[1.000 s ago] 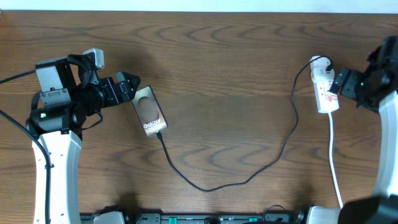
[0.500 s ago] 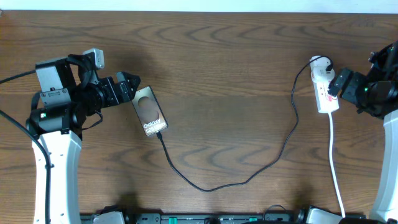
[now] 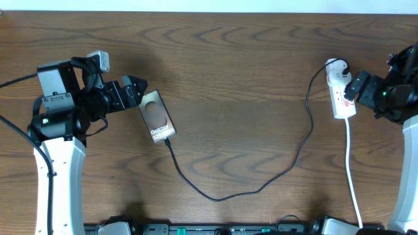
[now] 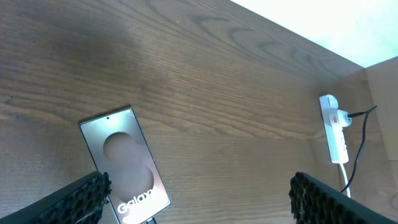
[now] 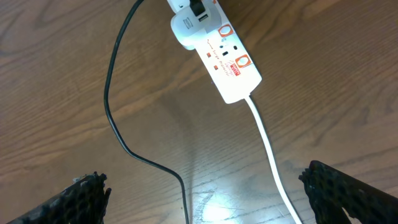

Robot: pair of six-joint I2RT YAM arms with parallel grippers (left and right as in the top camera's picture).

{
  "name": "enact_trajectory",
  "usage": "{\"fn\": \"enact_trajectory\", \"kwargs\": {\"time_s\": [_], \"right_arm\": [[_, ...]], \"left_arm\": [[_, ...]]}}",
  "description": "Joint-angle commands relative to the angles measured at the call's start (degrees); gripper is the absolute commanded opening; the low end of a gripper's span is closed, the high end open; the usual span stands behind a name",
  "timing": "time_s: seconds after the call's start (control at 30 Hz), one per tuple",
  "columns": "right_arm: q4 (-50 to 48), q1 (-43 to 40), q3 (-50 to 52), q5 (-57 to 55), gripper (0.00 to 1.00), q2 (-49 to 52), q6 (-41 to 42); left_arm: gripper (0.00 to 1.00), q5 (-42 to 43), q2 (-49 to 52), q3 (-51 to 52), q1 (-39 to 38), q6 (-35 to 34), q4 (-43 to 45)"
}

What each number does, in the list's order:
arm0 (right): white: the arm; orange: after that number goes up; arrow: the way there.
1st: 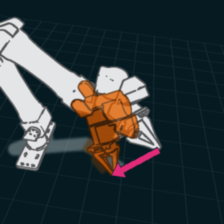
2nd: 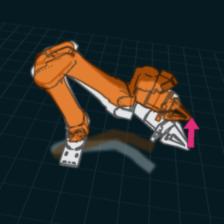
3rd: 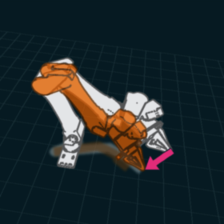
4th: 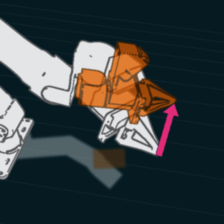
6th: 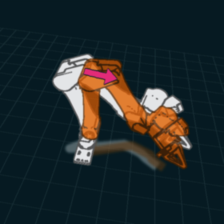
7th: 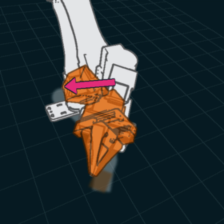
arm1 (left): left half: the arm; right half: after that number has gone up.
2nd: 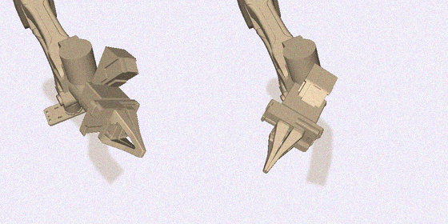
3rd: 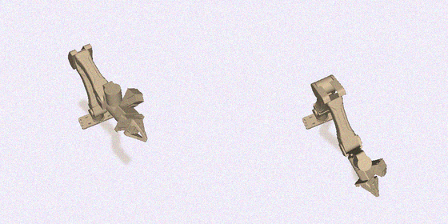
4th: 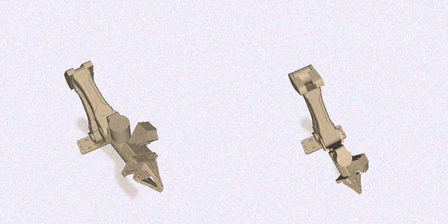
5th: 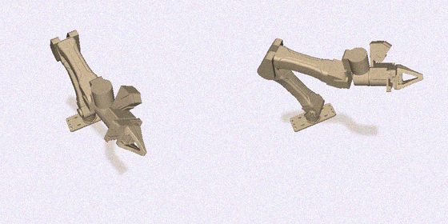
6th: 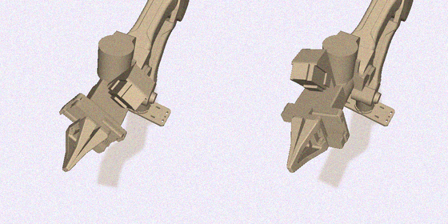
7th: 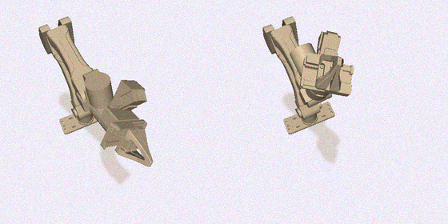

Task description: Plug charger to phone and switch on socket

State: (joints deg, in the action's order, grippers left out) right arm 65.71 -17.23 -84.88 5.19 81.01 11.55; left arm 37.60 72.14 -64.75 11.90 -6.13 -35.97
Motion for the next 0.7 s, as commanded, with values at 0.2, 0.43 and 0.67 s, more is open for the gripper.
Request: {"fn": "enact_trajectory", "kwargs": {"time_s": [0.2,0.43,0.67], "right_arm": [[-0.1,0.0,0.2,0.3,0.99,-0.4,0.6],[-0.1,0.0,0.2,0.3,0.99,-0.4,0.6],[-0.1,0.0,0.2,0.3,0.99,-0.4,0.6]], "left_arm": [[0.94,0.8,0.0,-0.4,0.1,0.5,-0.1],[0.94,-8.6,-2.4,0.1,0.1,0.5,-5.7],[0.94,-16.8,-10.6,3.5,-1.3,0.6,-5.7]]}}
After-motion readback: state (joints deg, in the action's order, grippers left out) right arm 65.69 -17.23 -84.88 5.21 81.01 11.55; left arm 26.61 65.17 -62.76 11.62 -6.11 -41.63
